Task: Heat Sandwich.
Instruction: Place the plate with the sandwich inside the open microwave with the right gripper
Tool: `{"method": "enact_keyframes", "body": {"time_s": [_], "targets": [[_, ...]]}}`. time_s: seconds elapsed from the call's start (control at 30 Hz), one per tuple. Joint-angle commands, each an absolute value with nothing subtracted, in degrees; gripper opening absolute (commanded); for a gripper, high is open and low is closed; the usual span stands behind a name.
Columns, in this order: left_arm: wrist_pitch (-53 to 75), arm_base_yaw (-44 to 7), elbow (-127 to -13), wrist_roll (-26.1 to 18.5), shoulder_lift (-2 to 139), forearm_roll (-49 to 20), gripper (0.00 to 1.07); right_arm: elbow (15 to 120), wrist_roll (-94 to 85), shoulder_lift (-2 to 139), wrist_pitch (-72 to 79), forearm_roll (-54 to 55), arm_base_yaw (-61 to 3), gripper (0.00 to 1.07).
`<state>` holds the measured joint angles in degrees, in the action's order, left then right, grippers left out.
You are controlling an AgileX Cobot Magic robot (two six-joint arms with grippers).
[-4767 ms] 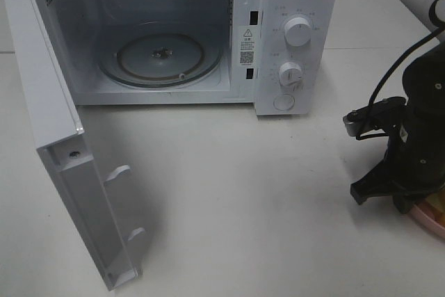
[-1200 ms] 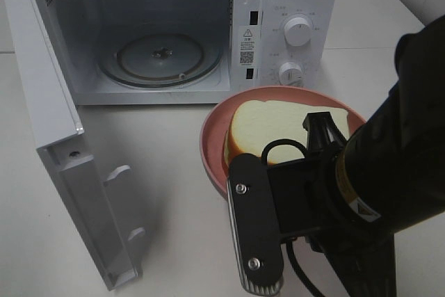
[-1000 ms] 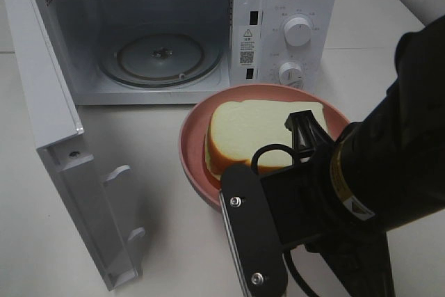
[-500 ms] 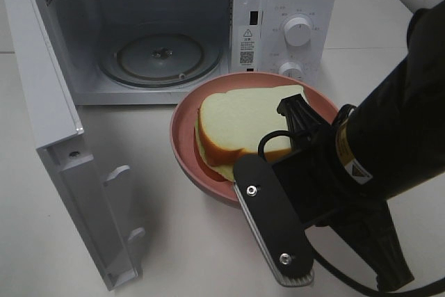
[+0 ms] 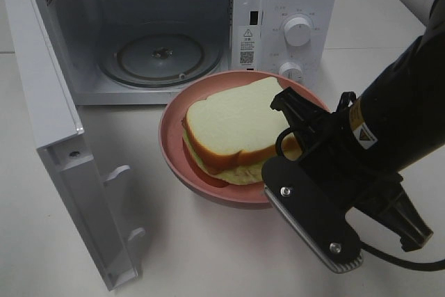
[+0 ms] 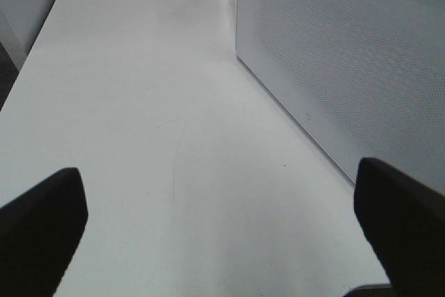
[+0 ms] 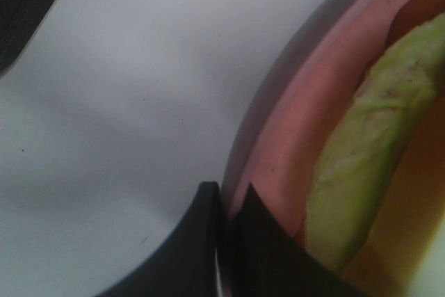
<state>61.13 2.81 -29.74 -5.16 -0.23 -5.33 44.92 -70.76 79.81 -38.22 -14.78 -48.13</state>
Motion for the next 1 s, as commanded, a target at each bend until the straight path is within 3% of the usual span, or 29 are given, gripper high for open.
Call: {"method": "enact_keyframes", "body": {"time_s": [0.03, 0.7, 1.0], "targets": [[61.02, 2.81, -29.85, -4.93, -1.32, -5.39, 1.00, 44.92, -75.29, 79.47, -37.01, -14.50, -46.87, 0.00], [61.02, 2.81, -29.85, -4.93, -1.32, -5.33, 1.00, 45.09, -77.64, 80.50, -33.92, -11.57, -46.07, 0.00], [61.02, 2.81, -29.85, -4.93, -1.32, -5.39, 1.00, 50.08, -77.41, 86.57, -32.54, -11.46, -46.24, 0.00]]}}
